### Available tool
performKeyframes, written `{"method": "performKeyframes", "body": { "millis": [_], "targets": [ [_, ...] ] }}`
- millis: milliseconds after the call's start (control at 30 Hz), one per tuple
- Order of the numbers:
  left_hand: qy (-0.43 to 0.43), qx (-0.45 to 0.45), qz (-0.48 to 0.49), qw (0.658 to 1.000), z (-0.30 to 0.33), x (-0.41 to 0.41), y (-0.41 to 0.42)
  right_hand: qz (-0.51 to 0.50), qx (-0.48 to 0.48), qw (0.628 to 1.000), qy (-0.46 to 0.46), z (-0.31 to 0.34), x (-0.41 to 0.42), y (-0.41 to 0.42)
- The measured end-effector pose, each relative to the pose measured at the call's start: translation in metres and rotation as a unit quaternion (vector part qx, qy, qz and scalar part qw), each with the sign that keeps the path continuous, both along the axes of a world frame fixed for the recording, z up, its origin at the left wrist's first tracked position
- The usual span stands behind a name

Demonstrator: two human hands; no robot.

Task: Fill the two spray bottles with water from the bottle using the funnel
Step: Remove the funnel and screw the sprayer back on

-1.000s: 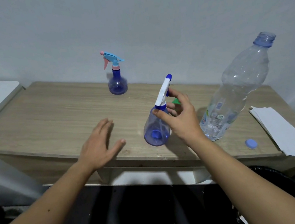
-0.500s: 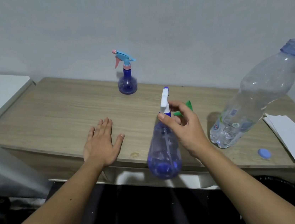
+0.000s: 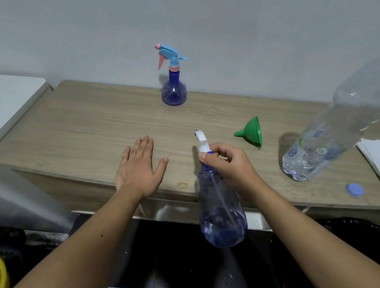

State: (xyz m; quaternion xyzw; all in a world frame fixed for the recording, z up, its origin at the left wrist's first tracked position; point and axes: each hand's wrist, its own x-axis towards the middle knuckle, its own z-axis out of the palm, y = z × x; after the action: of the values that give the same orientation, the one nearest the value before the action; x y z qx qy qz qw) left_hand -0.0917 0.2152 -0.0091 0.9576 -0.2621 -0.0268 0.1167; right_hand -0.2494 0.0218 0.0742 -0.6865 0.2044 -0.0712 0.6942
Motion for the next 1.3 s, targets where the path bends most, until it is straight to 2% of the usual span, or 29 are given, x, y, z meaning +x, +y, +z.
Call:
{"method": "performKeyframes", "body": {
  "millis": [1000,1200,1300],
  "targets": [
    [-0.004,-0.005,-0.006,1.000,-0.001,-0.001,0.001,0.003,0.003,1.000,0.021,-0.012,-0.012,-0.006],
    [-0.003,-0.009,-0.007,1.000,-0.003,-0.001,0.001,-0.015,0.026,1.000,0.001,-0.009,-0.013,-0.006],
    [-0.003,-0.009,-0.008,1.000,-0.004,0.000,0.002,-0.027,0.005,1.000,-0.014,-0.003,-0.012,-0.009]
  ]
}}
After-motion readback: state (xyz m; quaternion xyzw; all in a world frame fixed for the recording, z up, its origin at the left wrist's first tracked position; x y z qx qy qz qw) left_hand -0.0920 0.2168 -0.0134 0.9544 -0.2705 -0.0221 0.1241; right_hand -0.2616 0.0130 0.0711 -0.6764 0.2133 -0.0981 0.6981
